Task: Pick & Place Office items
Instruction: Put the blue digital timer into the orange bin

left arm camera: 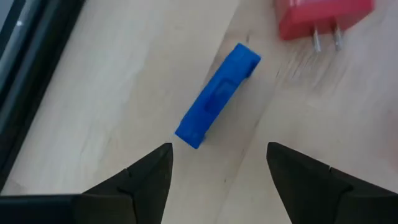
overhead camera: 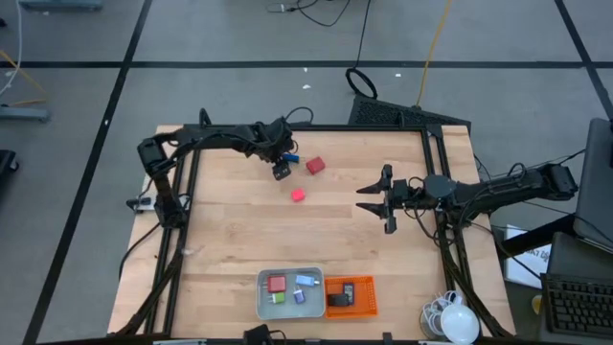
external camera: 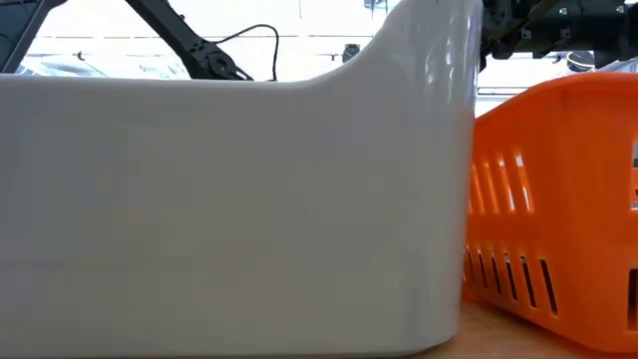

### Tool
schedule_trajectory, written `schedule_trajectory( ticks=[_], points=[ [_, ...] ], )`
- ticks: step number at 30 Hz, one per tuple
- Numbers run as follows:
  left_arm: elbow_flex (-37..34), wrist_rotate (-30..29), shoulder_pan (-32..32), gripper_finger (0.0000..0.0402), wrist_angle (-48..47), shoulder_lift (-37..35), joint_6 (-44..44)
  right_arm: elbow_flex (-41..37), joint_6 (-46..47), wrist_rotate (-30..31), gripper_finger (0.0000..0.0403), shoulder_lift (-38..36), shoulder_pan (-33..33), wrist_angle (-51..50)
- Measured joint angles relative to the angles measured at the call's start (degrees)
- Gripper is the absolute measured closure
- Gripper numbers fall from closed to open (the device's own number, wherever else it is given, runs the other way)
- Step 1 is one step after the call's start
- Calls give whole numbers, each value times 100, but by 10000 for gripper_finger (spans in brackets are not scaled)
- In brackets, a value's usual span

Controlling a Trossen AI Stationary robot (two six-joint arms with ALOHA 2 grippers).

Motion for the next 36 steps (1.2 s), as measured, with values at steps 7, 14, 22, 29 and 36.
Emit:
schedule_trajectory(
  ticks=[7, 14, 22, 29, 36],
  points=[
    [0, -20, -7, 137, 401, 326, 484, 0, -10, 0, 245, 0, 0, -28],
    [0, -39, -7, 137, 800, 366, 955, -2, -50, 184, 245, 0, 0, -177],
    [0, 153, -5, 137, 926, 428, 1173, -220, -92, 569, 245, 0, -4, 10],
    [-2, 367, -9, 172, 733, 473, 1175, -376, -181, 564, 245, 0, -2, 458],
    [-2, 365, -2, 256, 680, 473, 1019, -378, -179, 557, 245, 0, -2, 455]
  ],
)
